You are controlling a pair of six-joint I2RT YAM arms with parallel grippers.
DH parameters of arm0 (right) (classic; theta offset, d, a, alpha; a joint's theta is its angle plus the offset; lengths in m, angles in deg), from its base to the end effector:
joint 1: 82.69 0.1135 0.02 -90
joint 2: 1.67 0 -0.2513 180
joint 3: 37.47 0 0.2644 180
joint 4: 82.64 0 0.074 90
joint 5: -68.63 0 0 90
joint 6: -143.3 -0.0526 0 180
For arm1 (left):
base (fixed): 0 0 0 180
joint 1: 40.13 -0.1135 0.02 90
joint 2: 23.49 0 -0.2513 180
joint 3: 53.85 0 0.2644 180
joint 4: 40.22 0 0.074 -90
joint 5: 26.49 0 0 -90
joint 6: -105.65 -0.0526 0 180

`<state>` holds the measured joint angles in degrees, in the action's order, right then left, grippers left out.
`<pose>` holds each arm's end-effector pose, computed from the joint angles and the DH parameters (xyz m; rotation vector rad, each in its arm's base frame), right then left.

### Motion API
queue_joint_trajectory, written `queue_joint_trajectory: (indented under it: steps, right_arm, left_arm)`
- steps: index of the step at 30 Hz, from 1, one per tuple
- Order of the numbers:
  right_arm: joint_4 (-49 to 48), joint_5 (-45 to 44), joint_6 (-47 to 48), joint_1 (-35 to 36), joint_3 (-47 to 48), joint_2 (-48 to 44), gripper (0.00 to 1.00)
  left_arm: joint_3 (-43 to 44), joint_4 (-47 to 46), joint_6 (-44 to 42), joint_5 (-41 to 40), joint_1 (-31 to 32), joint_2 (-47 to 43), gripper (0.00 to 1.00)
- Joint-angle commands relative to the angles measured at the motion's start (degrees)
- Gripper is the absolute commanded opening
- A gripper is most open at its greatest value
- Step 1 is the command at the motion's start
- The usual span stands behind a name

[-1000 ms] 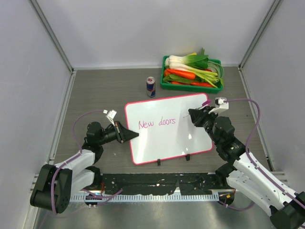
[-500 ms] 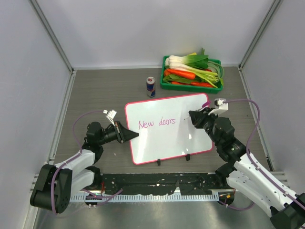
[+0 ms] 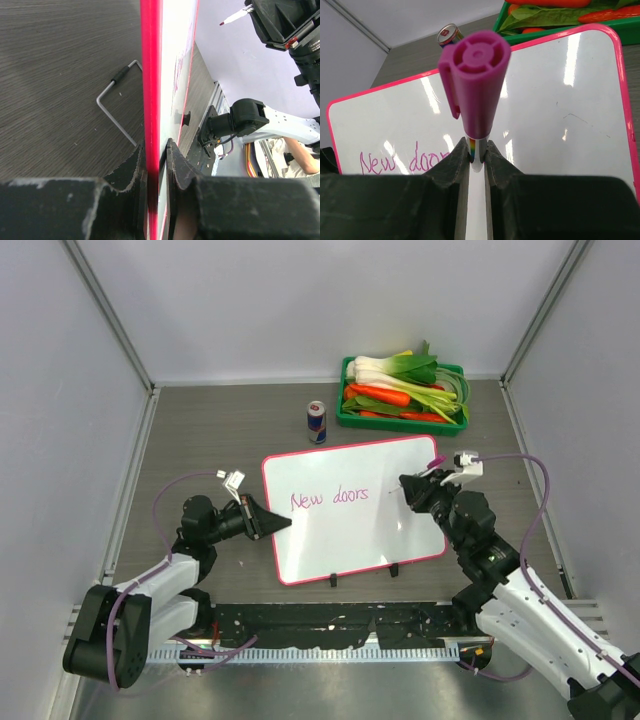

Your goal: Write a sentence on the whiteboard

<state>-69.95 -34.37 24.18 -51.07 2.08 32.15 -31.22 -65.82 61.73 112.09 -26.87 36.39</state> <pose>0.1753 0.0941 0.2646 0.1357 1.7201 0.5997 0.1962 -0.0868 0.1489 0.1291 1.9530 -1.4613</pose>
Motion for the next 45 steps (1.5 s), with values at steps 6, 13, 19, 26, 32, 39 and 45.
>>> queue_joint_trajectory:
  steps: [6, 13, 19, 26, 32, 39, 45]
  right_arm:
    - [-2.0, -0.7, 0.8, -0.3, 0.3, 0.6, 0.01]
    - [-3.3, -0.2, 0.6, -0.3, 0.1, 2.3, 0.01]
    - [-4.3, 0.0, 0.6, -0.3, -0.2, 3.0, 0.01]
    - [-5.5, 0.3, 2.3, -0.4, 0.6, 5.1, 0.01]
    - [-6.8, 1.4, 2.5, -0.3, 0.8, 5.7, 0.01]
    - [-10.2, 3.1, 3.1, -0.2, 1.4, 7.7, 0.02]
    - [-12.2, 2.7, 3.7, -0.2, 2.3, 10.6, 0.02]
  left_arm:
    - [0.1, 2.2, -6.6, -4.3, 0.4, 0.9, 0.00]
    - [0.1, 2.0, -6.5, -4.2, 0.4, 1.2, 0.00]
    - [0.2, 1.9, -6.5, -4.1, 0.3, 1.2, 0.00]
    - [0.2, 1.7, -6.4, -3.8, 0.3, 1.6, 0.00]
    - [0.2, 1.9, -6.4, -3.9, 0.3, 1.6, 0.00]
    - [0.3, 1.5, -6.4, -4.0, 0.3, 1.9, 0.00]
    - [0.3, 1.5, -6.4, -3.8, 0.3, 1.8, 0.00]
